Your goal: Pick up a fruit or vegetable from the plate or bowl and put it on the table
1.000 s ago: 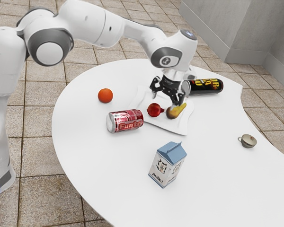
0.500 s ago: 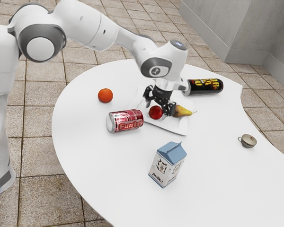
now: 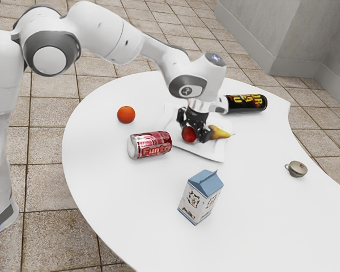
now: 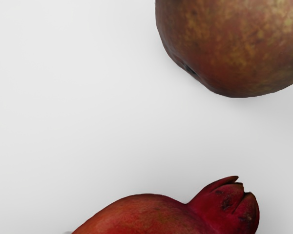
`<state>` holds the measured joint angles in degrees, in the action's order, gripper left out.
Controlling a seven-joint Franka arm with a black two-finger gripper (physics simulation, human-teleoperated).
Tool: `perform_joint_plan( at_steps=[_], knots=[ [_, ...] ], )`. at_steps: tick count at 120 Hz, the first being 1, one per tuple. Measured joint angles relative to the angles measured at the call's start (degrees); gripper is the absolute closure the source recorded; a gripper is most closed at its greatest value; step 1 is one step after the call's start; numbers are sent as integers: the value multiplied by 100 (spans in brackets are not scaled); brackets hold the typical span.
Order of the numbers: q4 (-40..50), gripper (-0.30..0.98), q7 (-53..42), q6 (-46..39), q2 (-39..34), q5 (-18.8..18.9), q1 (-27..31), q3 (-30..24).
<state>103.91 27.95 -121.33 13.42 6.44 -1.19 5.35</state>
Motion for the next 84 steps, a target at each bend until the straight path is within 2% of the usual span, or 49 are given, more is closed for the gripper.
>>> perform_joint_plan(
  at_steps=[12,30,41,45,50,61,73,84],
  knots=[
    [0,39,51,-20,-192,118,-57,0],
    [25,39,182,69,-938,313,-364,-27],
    [1031,39,371,162,-2150,371,-500,-88],
    [1457,39,450,195,-2647,372,-239,-179],
    [1884,39,542,247,-3193,357,380,-390],
    [2266,39,715,429,-3826,222,1452,-566],
    [2430,39,832,589,-4059,44,2337,-599],
    [2444,39,902,680,-4060,-61,2703,-598]
  ],
)
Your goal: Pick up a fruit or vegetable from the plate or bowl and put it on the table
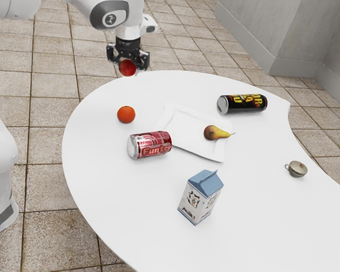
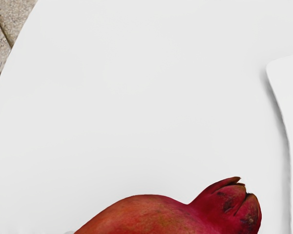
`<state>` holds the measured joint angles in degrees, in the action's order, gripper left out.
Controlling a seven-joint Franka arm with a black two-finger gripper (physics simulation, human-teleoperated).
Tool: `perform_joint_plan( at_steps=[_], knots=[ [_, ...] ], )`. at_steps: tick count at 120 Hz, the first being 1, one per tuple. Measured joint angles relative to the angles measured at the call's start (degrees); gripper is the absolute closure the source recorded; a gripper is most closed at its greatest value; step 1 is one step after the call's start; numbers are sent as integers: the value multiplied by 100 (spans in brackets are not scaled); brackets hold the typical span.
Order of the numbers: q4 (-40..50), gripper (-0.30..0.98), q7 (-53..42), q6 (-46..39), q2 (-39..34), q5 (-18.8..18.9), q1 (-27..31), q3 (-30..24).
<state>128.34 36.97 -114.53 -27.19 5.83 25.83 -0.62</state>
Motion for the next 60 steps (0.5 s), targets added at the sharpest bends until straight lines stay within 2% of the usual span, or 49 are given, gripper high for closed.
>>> perform_joint_plan(
  at_steps=[18,24,34,48,60],
  knots=[
    [-5,38,80,80,28,-56,99,1],
    [-10,26,65,93,34,-96,103,1],
    [-16,14,41,107,34,-145,104,1],
    [-24,6,74,108,34,-228,85,-4],
    [-104,3,452,127,30,-539,-230,-376]
  ],
)
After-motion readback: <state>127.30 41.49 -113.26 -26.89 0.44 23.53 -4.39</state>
